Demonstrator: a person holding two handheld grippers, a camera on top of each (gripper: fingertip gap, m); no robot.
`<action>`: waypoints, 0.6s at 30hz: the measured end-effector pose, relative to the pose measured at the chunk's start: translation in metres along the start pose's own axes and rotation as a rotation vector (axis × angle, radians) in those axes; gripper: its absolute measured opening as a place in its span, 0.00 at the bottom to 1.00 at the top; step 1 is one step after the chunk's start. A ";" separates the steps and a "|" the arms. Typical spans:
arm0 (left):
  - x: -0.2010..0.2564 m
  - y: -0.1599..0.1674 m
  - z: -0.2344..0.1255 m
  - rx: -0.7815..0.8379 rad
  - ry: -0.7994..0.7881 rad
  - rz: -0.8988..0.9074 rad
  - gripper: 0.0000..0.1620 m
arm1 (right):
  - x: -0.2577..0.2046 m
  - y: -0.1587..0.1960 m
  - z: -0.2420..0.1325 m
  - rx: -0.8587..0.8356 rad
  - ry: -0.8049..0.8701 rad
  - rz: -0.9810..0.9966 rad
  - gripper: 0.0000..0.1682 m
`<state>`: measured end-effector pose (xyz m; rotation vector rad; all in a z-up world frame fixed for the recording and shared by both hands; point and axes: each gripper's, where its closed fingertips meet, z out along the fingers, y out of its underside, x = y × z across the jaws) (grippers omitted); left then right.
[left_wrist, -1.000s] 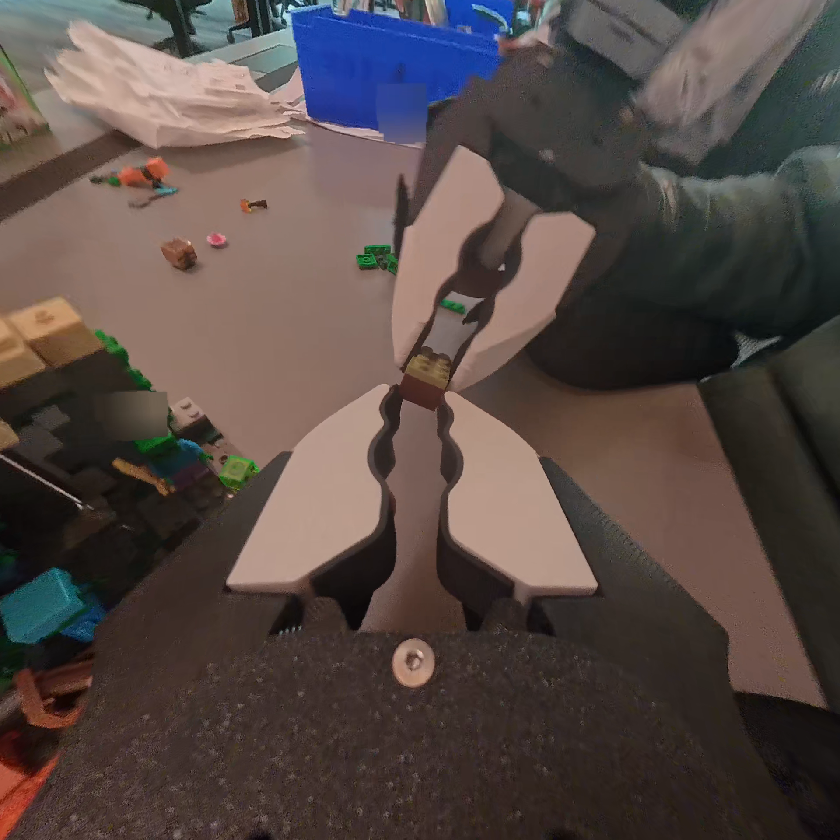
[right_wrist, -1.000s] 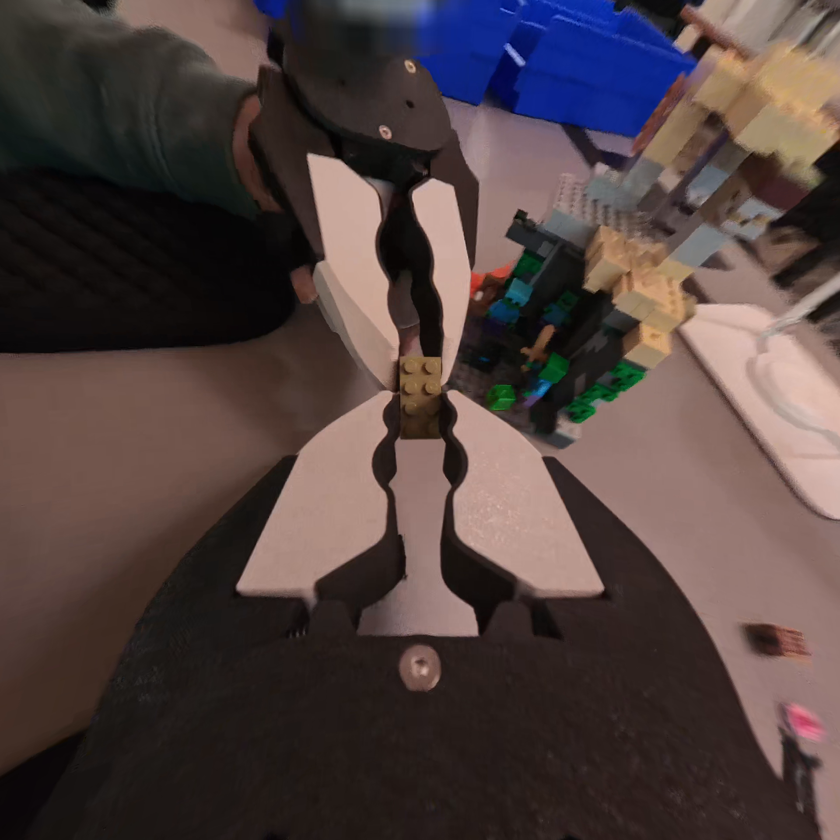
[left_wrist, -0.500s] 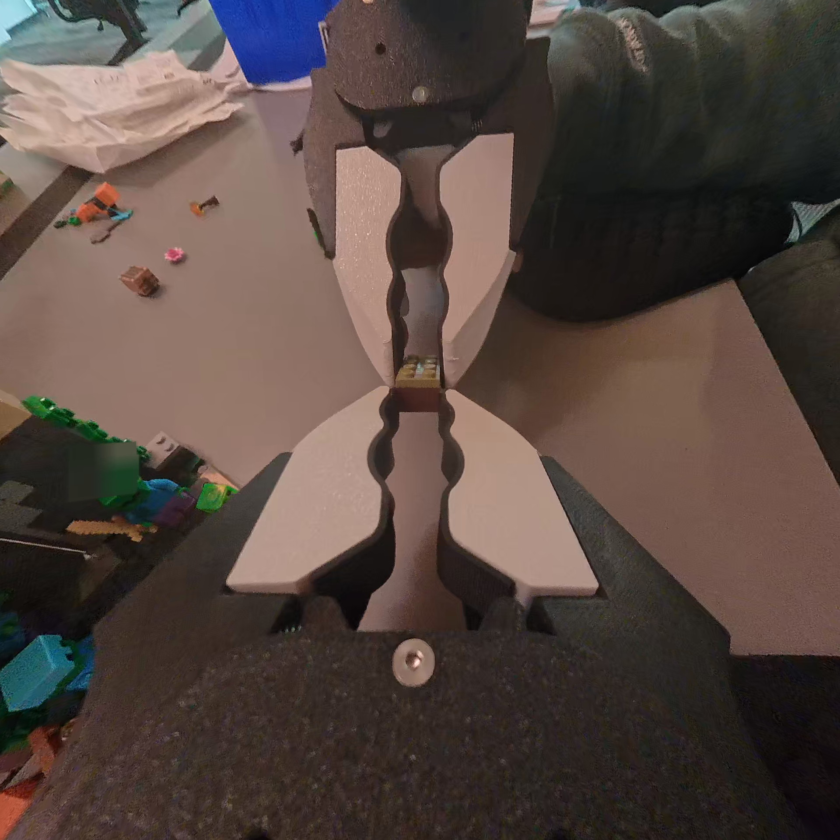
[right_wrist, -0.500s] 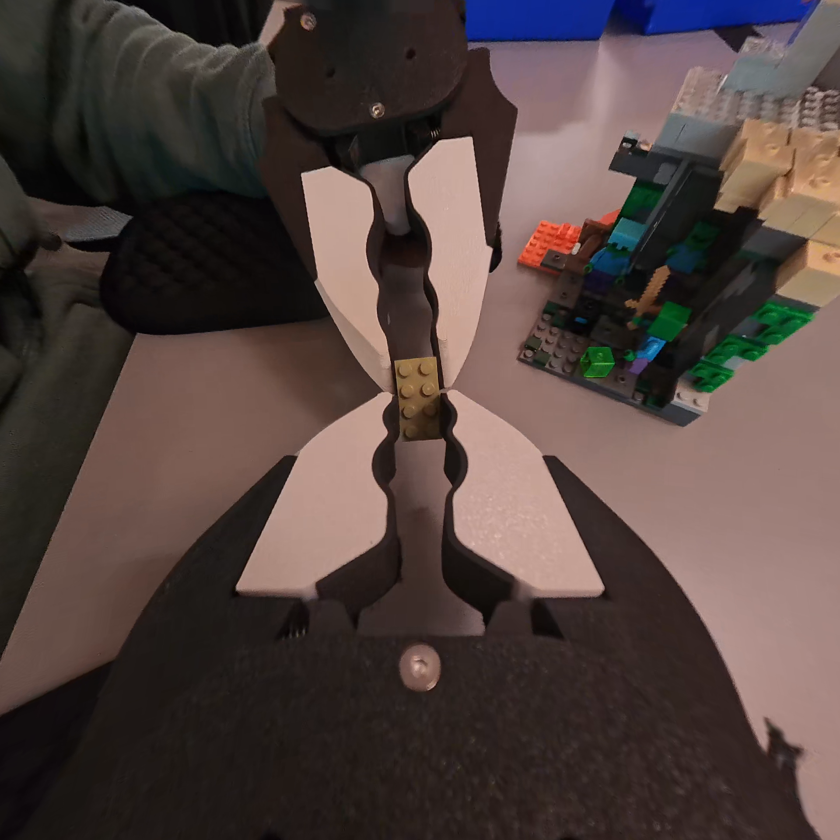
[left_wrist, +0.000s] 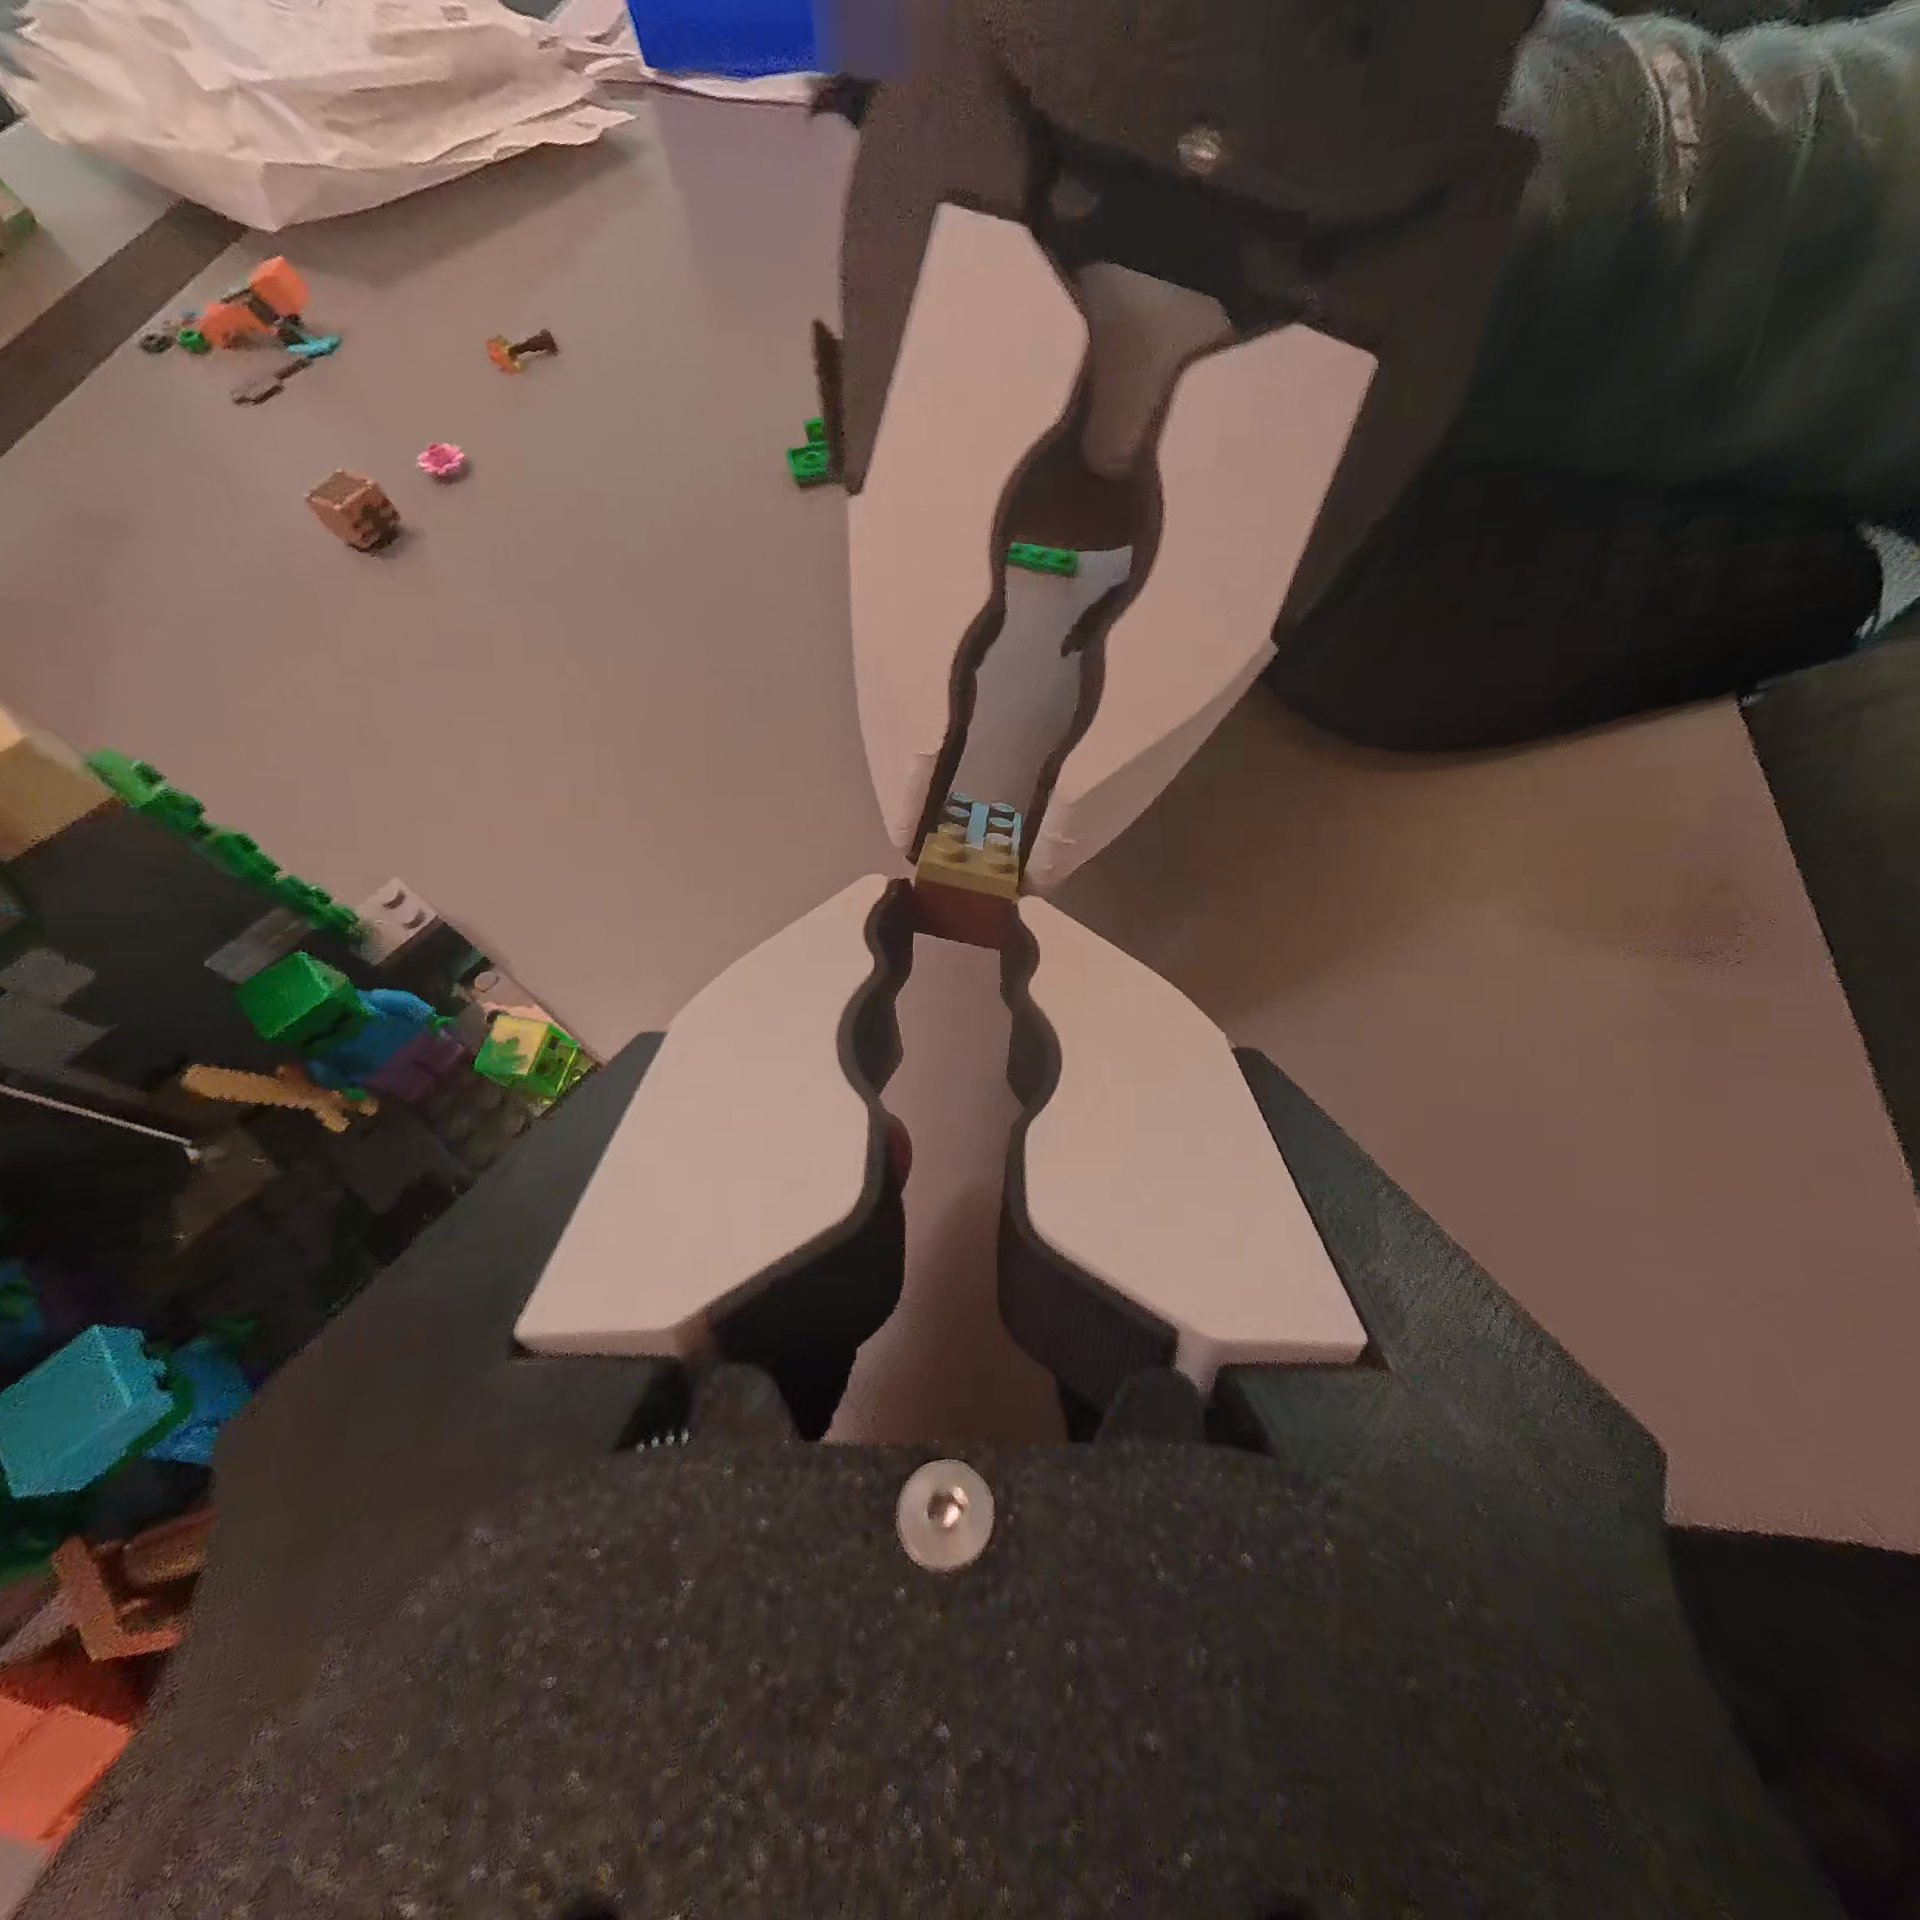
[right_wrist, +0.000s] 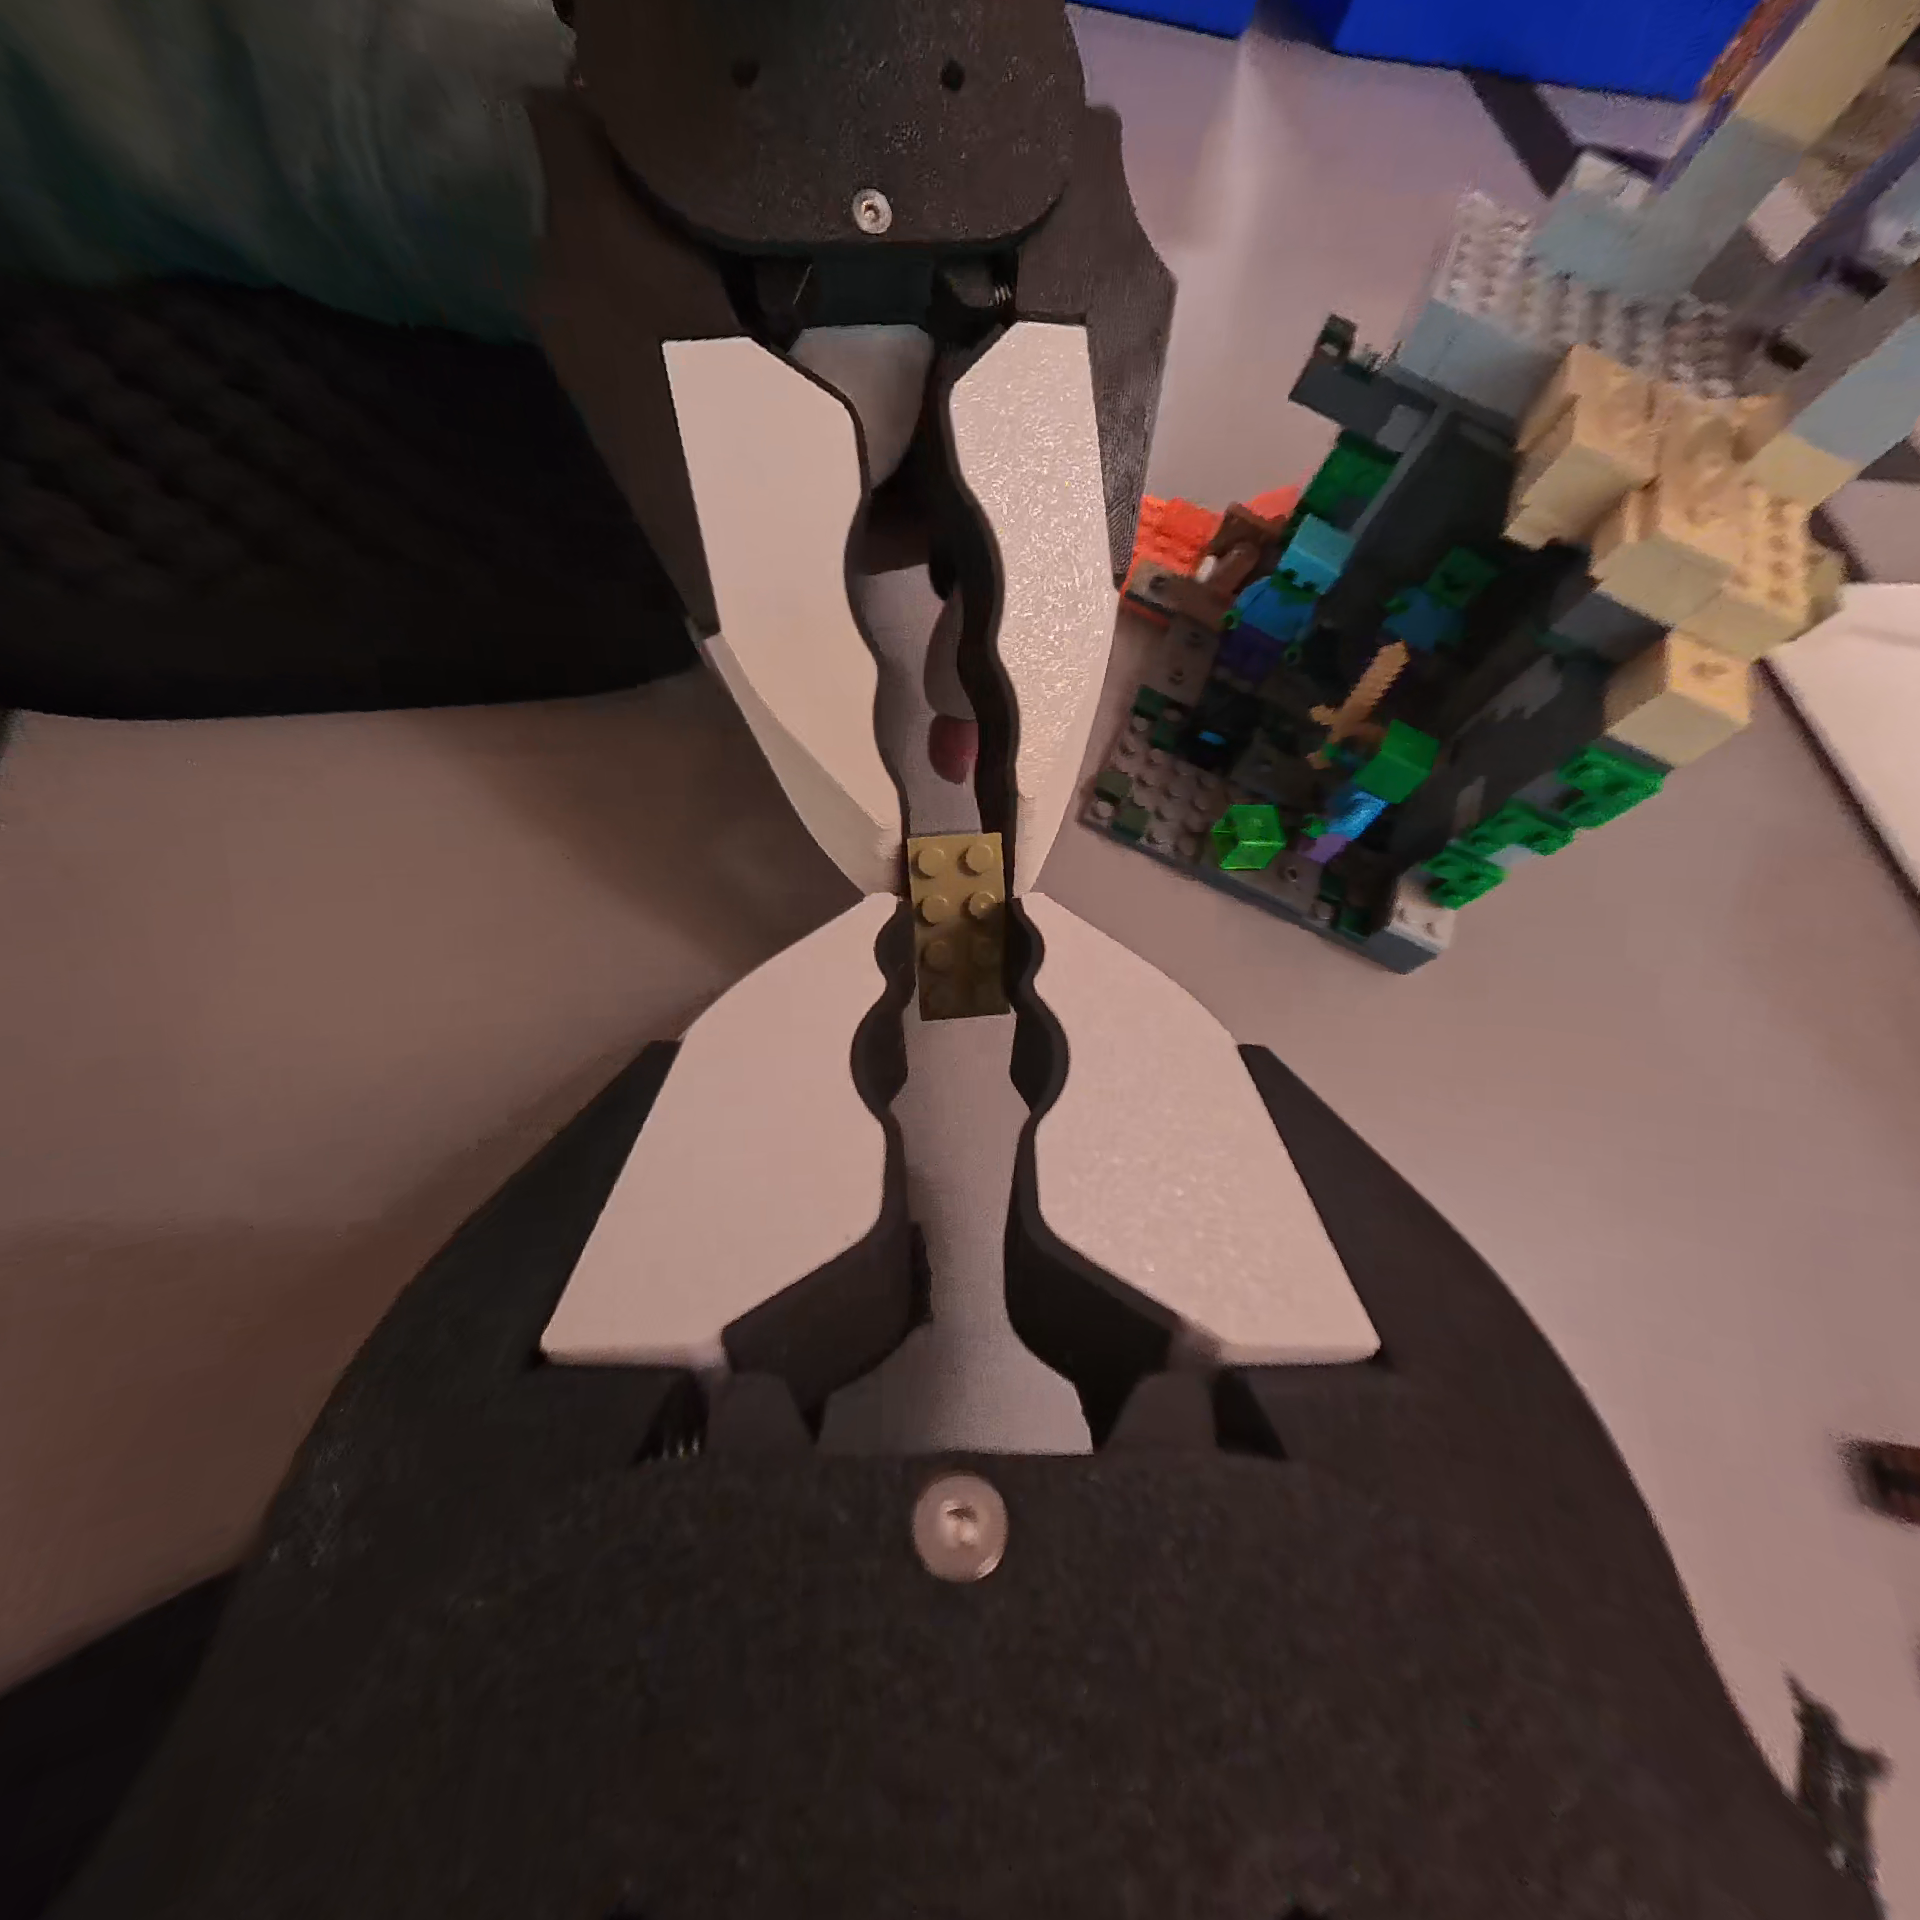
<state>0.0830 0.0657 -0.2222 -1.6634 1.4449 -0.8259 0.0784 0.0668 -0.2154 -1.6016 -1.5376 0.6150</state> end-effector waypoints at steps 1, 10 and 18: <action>-0.001 -0.002 -0.001 0.012 -0.001 -0.023 0.11 | 0.002 -0.002 -0.001 0.001 0.023 -0.013 0.09; -0.008 -0.009 -0.004 0.074 0.037 -0.236 0.10 | 0.012 -0.010 -0.003 -0.004 0.150 -0.102 0.09; -0.010 -0.013 -0.008 0.121 0.085 -0.383 0.09 | 0.020 -0.017 -0.008 -0.005 0.284 -0.245 0.09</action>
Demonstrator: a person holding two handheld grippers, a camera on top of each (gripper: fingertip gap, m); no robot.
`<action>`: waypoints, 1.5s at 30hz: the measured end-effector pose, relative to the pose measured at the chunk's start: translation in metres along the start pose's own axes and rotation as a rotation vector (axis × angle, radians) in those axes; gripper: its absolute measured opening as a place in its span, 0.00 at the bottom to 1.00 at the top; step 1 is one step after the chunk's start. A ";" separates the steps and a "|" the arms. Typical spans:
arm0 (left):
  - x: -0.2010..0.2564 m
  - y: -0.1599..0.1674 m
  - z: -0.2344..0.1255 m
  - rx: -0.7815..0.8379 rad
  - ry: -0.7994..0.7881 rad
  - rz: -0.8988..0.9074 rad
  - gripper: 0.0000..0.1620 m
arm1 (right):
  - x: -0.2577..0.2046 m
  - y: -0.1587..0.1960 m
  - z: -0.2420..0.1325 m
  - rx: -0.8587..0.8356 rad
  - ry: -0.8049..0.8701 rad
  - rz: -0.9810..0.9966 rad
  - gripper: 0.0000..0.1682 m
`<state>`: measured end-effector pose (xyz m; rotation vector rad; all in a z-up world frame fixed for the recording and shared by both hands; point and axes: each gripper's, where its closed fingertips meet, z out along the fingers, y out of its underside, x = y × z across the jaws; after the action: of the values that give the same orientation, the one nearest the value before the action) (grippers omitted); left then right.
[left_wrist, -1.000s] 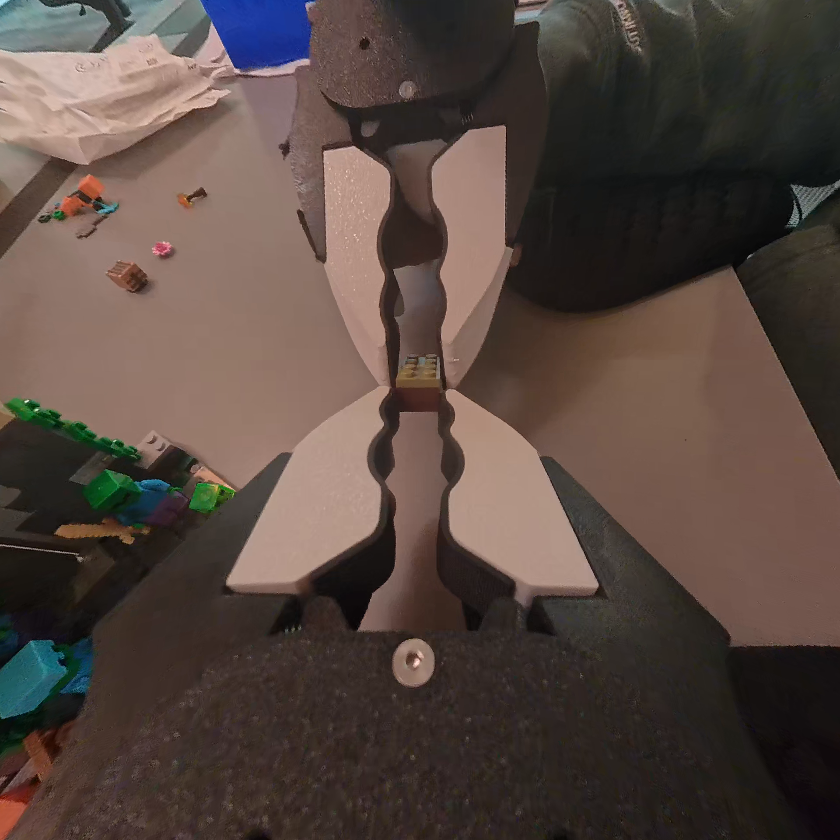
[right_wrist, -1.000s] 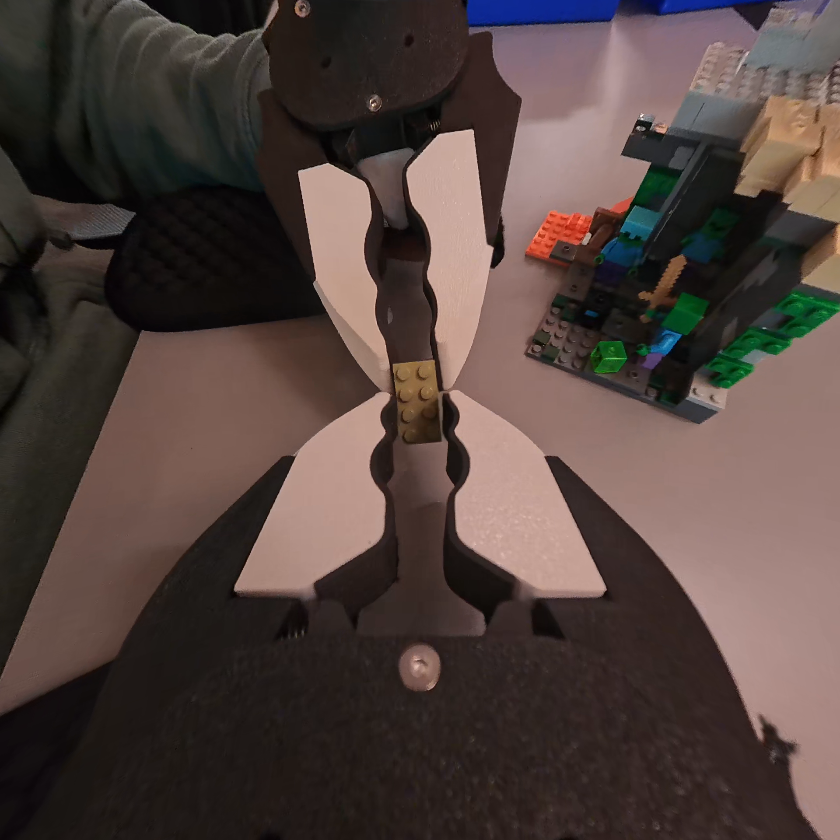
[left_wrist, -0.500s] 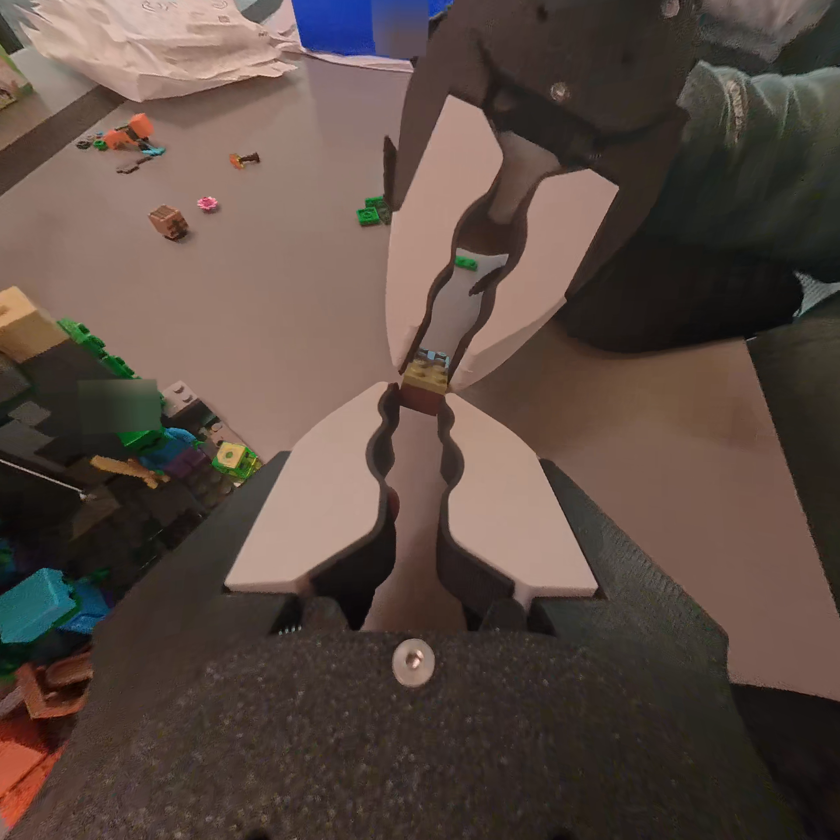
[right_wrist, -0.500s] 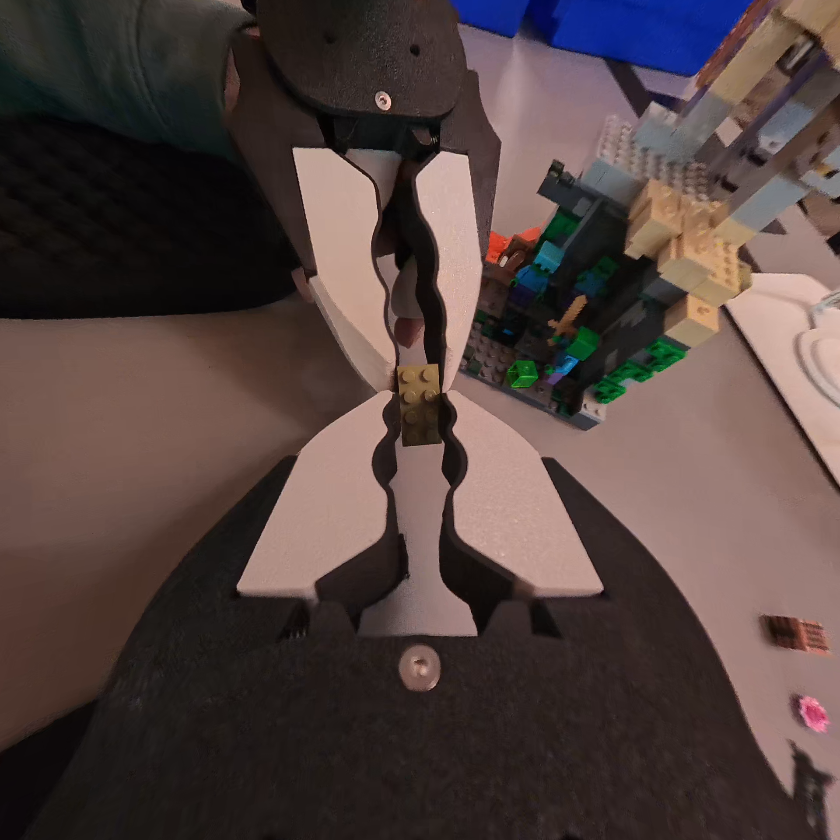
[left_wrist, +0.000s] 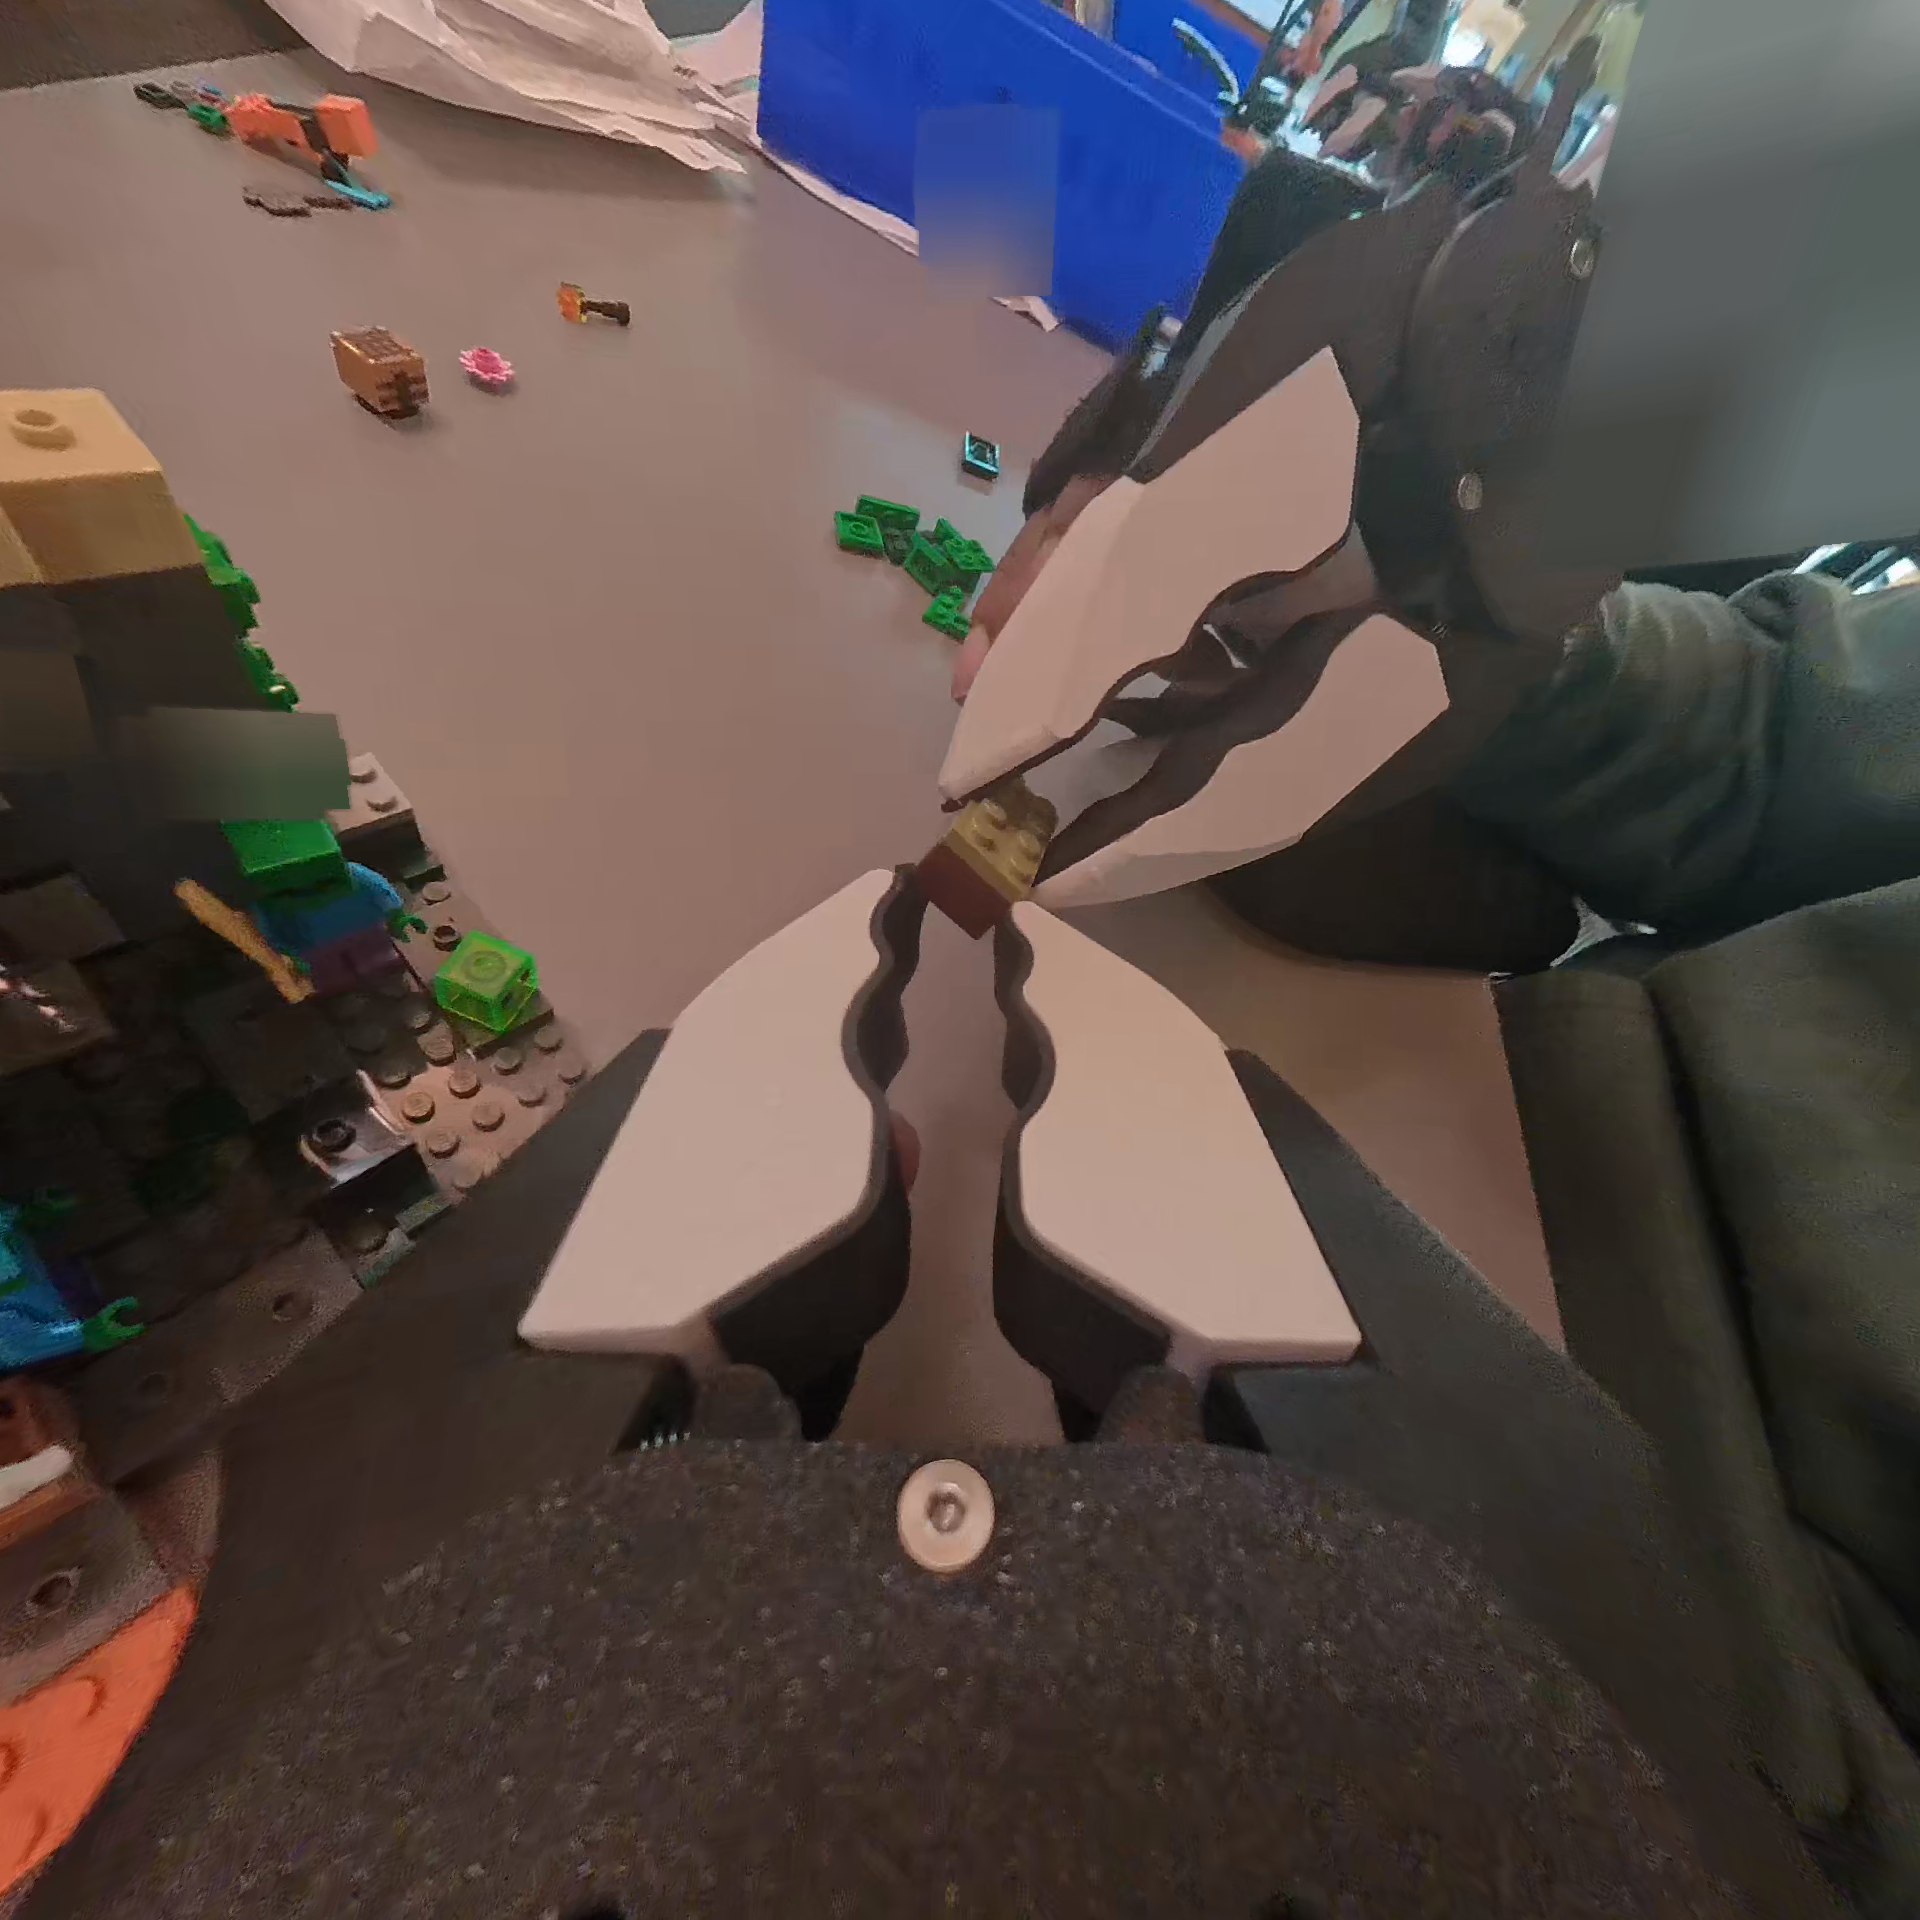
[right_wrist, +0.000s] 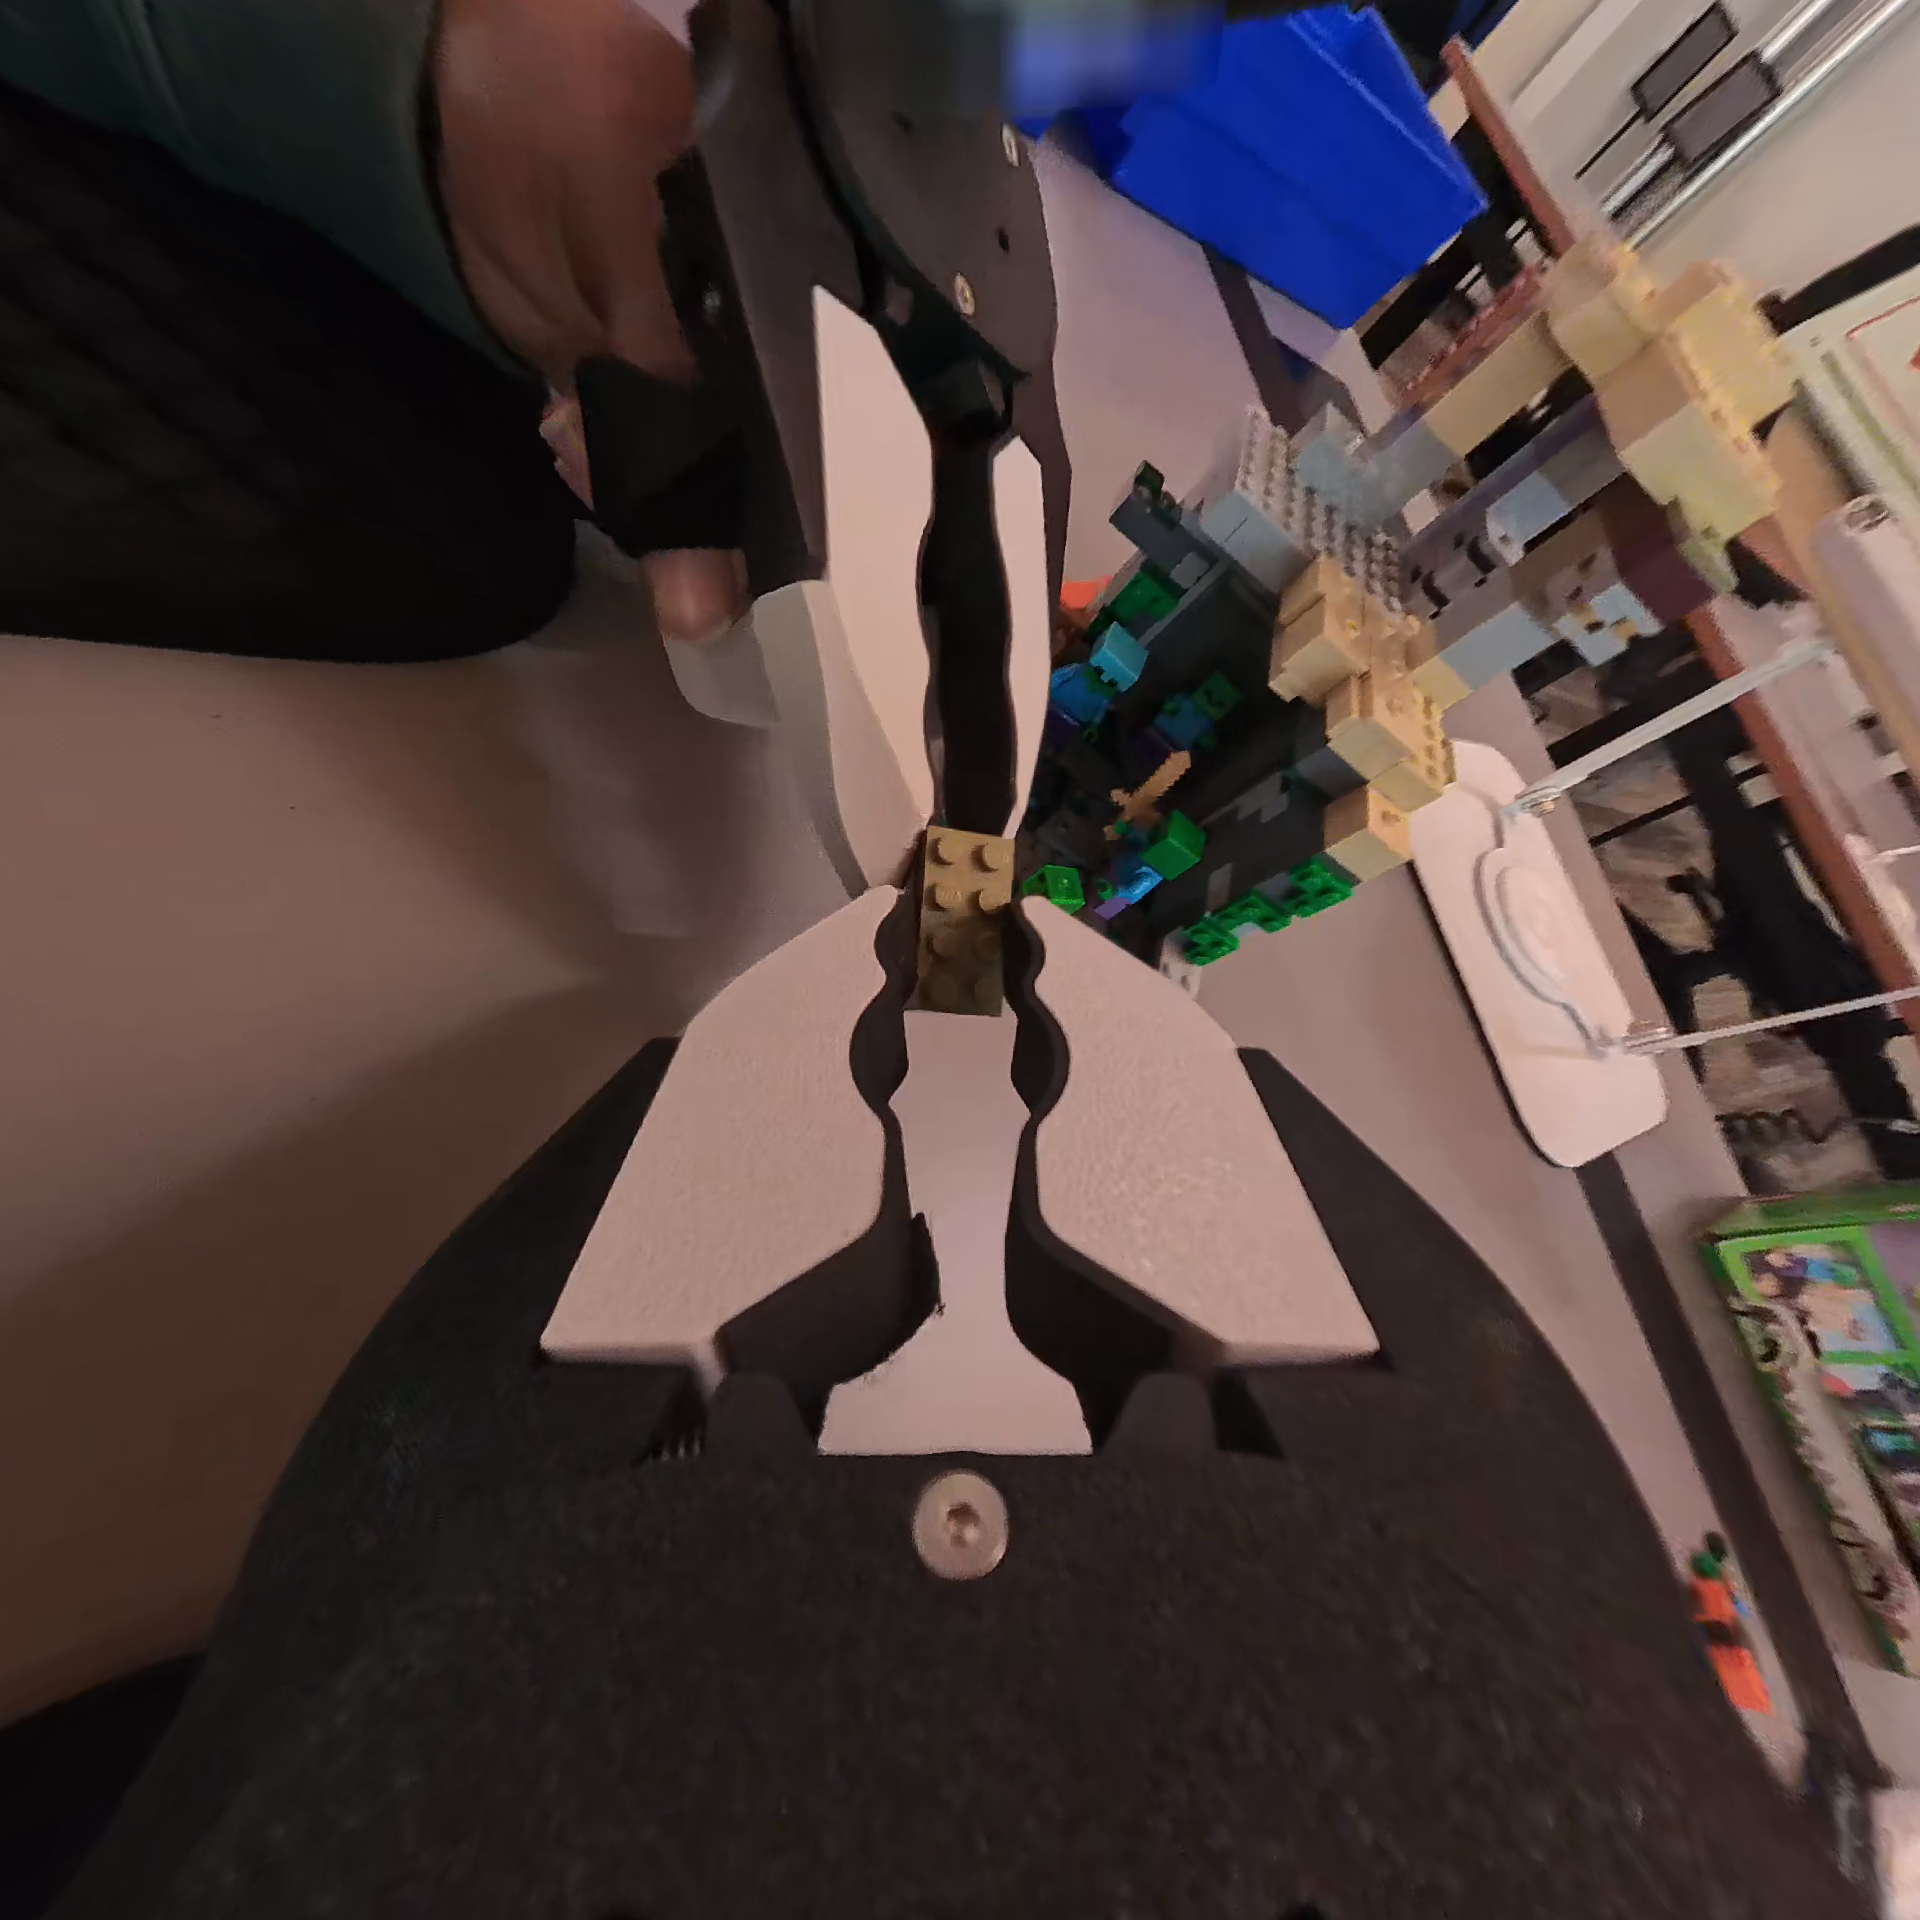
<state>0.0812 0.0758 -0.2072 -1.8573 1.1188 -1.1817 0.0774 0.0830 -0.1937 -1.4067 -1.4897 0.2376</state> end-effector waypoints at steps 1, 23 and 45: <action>-0.001 -0.001 -0.001 0.014 0.004 -0.023 0.00 | 0.004 -0.001 -0.002 0.011 0.022 -0.015 0.09; 0.022 -0.027 -0.009 0.210 0.002 0.361 0.18 | -0.002 -0.015 -0.030 0.350 -0.367 0.476 0.09; 0.036 -0.023 -0.012 0.152 0.111 0.282 0.10 | -0.011 -0.025 -0.026 0.294 -0.314 0.376 0.09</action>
<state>0.0857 0.0517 -0.1705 -1.4798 1.2672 -1.1798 0.0787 0.0542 -0.1696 -1.4417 -1.3552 0.9108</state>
